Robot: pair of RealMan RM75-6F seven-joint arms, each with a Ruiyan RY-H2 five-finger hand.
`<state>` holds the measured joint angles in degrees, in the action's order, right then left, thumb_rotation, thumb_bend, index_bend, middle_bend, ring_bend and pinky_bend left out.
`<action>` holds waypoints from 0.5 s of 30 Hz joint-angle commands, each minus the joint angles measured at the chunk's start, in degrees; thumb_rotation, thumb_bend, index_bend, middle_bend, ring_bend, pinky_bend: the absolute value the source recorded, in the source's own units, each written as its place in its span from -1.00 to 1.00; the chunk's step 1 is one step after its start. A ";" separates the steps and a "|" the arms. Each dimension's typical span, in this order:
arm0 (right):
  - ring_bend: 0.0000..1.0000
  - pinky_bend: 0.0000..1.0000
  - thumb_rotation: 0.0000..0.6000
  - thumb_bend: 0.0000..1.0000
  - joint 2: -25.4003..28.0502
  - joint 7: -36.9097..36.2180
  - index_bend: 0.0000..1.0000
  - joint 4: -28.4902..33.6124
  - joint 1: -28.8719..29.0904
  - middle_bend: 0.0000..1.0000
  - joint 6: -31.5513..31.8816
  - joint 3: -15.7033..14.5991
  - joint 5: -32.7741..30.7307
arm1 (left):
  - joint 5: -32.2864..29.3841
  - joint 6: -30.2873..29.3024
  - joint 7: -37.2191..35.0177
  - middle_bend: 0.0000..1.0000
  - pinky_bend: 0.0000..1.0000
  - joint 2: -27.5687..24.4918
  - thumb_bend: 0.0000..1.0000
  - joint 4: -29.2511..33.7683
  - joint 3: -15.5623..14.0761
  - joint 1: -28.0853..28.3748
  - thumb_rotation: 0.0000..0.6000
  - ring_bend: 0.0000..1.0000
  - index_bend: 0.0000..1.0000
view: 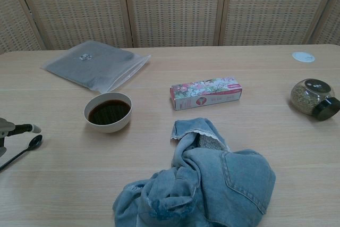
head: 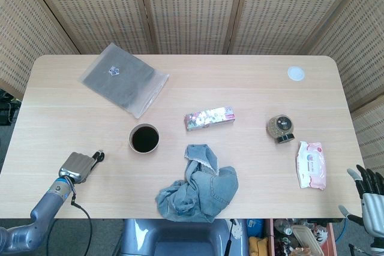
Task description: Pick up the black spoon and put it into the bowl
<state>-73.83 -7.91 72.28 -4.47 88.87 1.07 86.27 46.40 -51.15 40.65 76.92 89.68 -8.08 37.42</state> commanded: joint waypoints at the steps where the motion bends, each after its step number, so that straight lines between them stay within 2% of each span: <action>1: -1.00 -1.00 1.00 -0.57 0.01 0.04 -0.66 0.03 0.00 -0.71 0.00 0.01 0.01 | -0.21 -0.08 -0.09 0.65 0.30 0.18 0.40 -0.36 0.24 0.13 1.00 0.50 -0.98; 9: -1.00 -1.00 1.00 -0.57 0.06 0.51 -0.66 0.39 0.06 -0.71 0.03 0.02 0.15 | 1.16 -0.01 -3.08 0.65 0.30 -0.45 0.40 0.10 0.99 -0.35 1.00 0.50 -1.00; 15: -1.00 -1.00 1.00 -0.58 0.07 0.54 -0.66 0.51 -0.03 -0.71 0.26 -0.04 0.34 | 3.14 -0.44 -4.89 0.65 0.30 -3.30 0.40 2.82 -0.98 -2.04 1.00 0.50 -1.00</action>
<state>-73.77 -7.35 72.79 -4.48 89.13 1.04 86.63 48.77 -51.15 36.88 74.82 91.15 -8.11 36.45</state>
